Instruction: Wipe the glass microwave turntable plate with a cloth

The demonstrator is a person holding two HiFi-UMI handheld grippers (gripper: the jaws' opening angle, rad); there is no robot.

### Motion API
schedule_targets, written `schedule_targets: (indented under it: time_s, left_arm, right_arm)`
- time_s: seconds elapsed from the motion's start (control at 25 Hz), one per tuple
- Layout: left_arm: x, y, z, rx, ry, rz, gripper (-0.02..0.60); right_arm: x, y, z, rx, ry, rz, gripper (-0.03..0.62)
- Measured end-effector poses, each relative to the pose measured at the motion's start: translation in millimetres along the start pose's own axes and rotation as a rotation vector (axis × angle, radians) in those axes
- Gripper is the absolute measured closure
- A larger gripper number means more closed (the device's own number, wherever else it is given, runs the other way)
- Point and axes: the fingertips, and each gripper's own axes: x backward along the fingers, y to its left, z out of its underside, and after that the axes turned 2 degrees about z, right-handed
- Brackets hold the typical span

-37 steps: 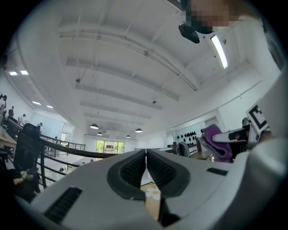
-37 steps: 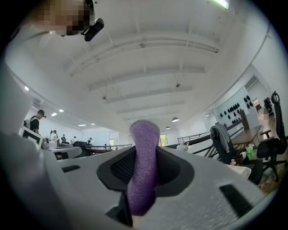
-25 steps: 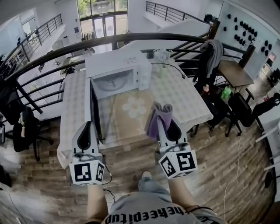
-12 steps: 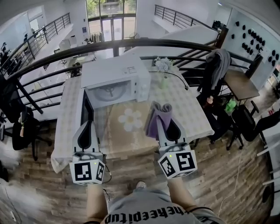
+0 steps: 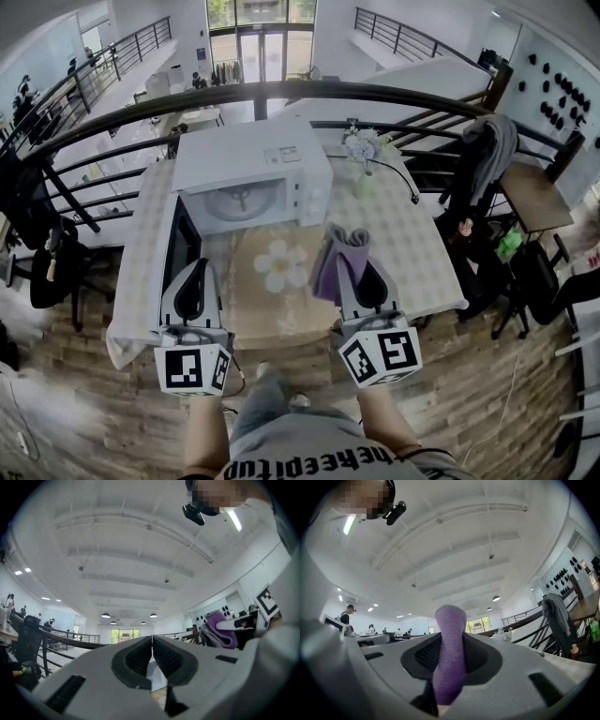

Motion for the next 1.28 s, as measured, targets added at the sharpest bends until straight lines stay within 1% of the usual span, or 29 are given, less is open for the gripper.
schedule_targets:
  time_s: [0.12, 0.24, 0.56, 0.76, 0.96, 1.28]
  left_arm:
    - [-15, 0, 11, -0.004, 0.018, 0.006, 0.571]
    - [-34, 6, 16, -0.003, 0.017, 0.0, 0.571]
    - [-93, 32, 22, -0.006, 0.009, -0.003, 0.571]
    - [-117, 50, 30, -0.003, 0.007, -0.012, 0.571]
    - [-137, 71, 42, 0.0, 0.01, -0.017, 0.571]
    - [-166, 85, 63, 0.009, 0.025, 0.027, 0.571]
  right_arm:
    - [-14, -6, 9, -0.01, 0.013, -0.006, 0.494]
    - [-35, -12, 14, -0.015, 0.016, -0.014, 0.494]
    - [-101, -17, 18, -0.011, 0.014, -0.044, 0.494]
    - [-134, -17, 26, -0.012, 0.02, -0.051, 0.494]
    - [-168, -8, 39, -0.004, 0.036, -0.072, 0.494]
    - [-218, 16, 68, 0.025, 0.096, -0.121, 0.494]
